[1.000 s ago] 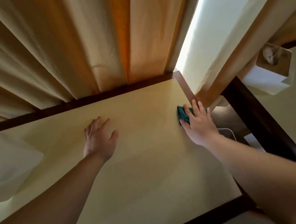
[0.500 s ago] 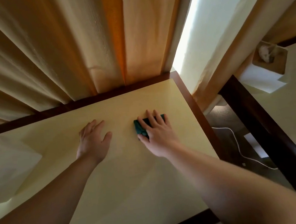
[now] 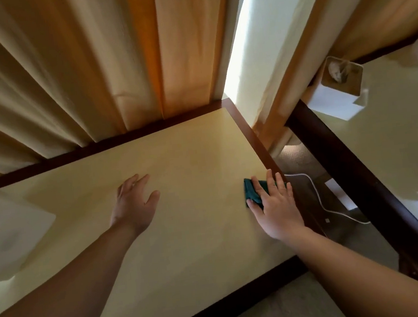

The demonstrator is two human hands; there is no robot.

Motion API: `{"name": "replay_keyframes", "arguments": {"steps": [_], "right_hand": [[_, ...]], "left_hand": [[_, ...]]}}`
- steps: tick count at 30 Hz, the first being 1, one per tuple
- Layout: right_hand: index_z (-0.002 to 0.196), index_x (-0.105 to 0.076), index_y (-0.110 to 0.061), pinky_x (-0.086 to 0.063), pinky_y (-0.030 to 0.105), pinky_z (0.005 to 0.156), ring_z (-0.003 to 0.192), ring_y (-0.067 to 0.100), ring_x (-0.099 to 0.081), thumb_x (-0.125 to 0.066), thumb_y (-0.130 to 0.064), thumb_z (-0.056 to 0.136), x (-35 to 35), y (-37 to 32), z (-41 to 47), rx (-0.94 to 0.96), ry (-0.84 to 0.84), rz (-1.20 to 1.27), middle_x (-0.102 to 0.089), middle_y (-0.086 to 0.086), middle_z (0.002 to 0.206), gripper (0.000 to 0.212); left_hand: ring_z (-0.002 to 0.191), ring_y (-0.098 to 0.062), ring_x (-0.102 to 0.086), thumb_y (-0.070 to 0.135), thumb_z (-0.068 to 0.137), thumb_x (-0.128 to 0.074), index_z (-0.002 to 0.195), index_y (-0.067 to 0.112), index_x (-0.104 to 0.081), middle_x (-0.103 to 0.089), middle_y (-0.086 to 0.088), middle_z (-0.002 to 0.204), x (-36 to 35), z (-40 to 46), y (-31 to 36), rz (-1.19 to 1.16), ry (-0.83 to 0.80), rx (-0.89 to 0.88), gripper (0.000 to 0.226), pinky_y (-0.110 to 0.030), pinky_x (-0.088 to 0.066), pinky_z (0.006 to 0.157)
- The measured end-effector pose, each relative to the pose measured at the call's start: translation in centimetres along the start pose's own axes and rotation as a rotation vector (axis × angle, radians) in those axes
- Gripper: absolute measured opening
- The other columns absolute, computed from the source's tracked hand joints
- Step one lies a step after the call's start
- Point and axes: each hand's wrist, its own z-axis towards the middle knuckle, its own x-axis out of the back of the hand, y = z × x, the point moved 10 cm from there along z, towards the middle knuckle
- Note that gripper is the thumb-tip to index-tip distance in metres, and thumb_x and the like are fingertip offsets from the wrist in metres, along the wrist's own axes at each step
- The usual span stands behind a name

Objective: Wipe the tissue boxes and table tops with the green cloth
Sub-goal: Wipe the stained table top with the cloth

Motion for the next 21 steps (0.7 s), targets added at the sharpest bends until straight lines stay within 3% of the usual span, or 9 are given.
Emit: {"name": "replay_keyframes", "arguments": {"steps": [4, 16, 21], "right_hand": [[0.165, 0.001, -0.036, 0.004, 0.054, 0.128, 0.159, 0.032, 0.012, -0.024, -0.062, 0.106, -0.4, -1.4, -1.4, -0.063, 0.006, 0.013, 0.008, 0.012, 0.173, 0.070], [0.164, 0.009, -0.039, 0.012, 0.054, 0.127, 0.156, 0.026, 0.027, -0.020, -0.065, 0.105, -5.8, -19.7, -10.6, 0.243, -0.150, 0.029, 0.021, 0.004, 0.172, 0.070], [0.164, 0.008, -0.038, 0.013, 0.056, 0.126, 0.155, 0.029, 0.028, -0.015, -0.078, 0.099, -5.7, -22.5, -12.0, 0.202, -0.211, 0.016, 0.023, 0.003, 0.171, 0.080]], "left_hand": [[0.148, -0.025, -0.029, 0.040, 0.101, -0.057, 0.155, 0.020, -0.045, -0.038, -0.006, 0.160, -0.1, -2.1, -2.0, -0.010, -0.023, -0.020, 0.058, -0.044, -0.027, 0.121], [0.144, -0.026, -0.038, 0.033, 0.098, -0.065, 0.151, 0.016, -0.049, -0.047, -0.007, 0.154, 2.9, -9.6, -9.1, -0.074, -0.003, -0.077, 0.058, -0.042, -0.030, 0.119], [0.143, -0.026, -0.040, 0.033, 0.097, -0.067, 0.150, 0.018, -0.051, -0.049, -0.007, 0.153, 5.0, -13.1, -13.5, -0.090, 0.023, -0.050, 0.058, -0.041, -0.031, 0.119]]}}
